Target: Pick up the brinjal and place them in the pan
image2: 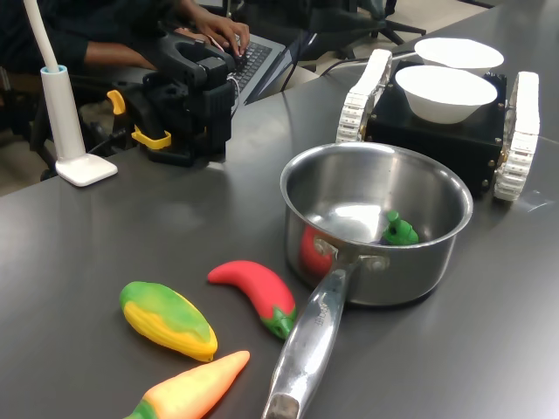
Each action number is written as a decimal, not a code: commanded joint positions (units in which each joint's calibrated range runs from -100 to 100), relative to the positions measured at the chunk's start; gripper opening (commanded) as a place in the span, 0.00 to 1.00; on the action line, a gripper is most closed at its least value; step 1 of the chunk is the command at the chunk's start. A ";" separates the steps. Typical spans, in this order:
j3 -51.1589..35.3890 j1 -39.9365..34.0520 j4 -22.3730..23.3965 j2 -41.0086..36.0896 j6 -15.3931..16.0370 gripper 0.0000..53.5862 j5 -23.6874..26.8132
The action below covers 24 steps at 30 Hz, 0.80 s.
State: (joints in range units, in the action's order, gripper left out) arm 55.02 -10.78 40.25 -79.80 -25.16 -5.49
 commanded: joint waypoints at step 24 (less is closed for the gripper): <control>-11.09 8.14 31.01 -15.65 9.95 0.00 3.47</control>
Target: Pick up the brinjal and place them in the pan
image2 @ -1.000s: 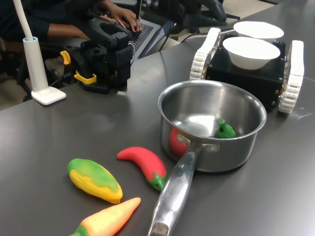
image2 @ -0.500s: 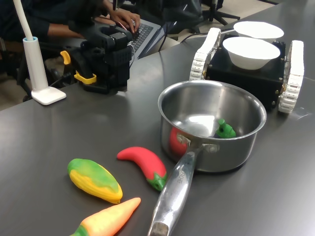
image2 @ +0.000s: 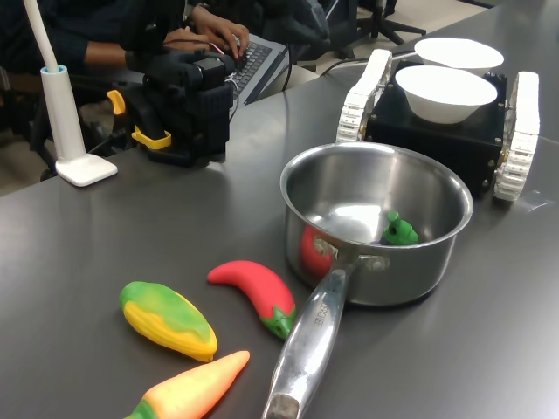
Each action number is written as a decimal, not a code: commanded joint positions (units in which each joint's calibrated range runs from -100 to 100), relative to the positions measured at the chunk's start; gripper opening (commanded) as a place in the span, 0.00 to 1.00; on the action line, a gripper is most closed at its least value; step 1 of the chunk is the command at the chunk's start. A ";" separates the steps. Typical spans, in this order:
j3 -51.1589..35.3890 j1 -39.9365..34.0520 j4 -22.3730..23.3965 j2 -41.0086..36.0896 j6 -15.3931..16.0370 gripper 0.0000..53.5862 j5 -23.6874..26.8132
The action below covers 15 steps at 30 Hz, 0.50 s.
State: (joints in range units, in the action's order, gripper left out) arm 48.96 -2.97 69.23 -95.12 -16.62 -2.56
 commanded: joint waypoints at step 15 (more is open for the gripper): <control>-2.39 -1.27 14.74 -0.33 3.09 0.00 2.20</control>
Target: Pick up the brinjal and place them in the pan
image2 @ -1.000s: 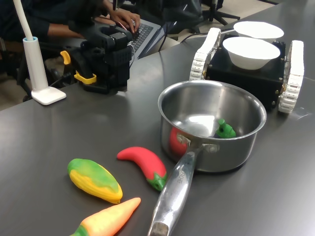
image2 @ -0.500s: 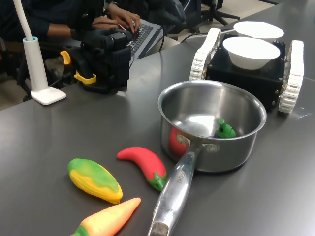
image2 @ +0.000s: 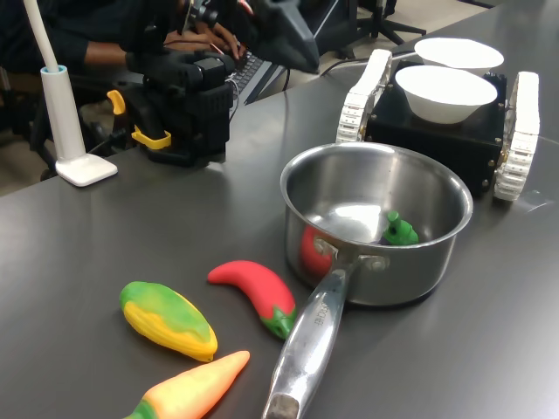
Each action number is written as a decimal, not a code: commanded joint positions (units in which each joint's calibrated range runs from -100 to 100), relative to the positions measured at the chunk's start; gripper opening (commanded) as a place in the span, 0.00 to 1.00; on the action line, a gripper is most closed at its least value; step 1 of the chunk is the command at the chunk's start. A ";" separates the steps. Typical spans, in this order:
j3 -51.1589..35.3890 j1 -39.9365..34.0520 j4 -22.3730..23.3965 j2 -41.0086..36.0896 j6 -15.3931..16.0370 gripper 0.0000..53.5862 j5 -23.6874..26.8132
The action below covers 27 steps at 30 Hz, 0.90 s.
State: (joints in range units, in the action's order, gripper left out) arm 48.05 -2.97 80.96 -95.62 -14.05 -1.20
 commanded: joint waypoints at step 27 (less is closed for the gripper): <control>8.51 -1.85 12.56 0.18 2.12 0.00 2.69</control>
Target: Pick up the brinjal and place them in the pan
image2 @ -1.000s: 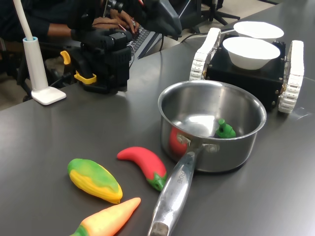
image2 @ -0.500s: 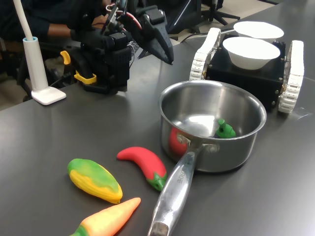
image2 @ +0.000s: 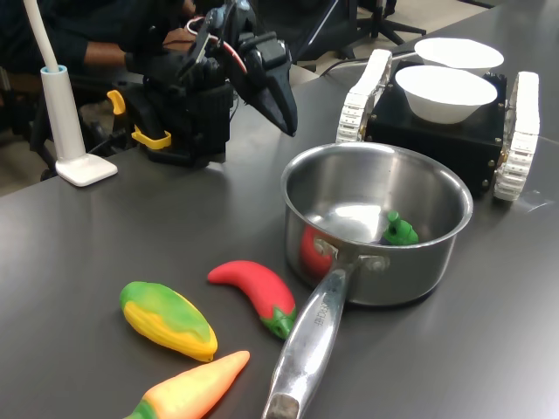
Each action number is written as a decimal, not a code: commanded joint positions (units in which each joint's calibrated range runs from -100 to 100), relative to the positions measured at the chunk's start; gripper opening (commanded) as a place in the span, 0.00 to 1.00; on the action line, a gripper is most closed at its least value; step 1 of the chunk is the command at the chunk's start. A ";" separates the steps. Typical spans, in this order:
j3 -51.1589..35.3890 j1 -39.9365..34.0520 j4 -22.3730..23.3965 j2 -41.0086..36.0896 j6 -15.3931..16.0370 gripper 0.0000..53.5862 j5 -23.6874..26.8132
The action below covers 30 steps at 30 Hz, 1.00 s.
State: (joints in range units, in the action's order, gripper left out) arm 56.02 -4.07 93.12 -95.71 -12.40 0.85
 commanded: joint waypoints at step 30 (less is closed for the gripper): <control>16.27 0.63 -7.36 0.26 0.88 0.00 0.39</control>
State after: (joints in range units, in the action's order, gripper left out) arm 73.30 -3.96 88.70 -94.95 -12.12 1.73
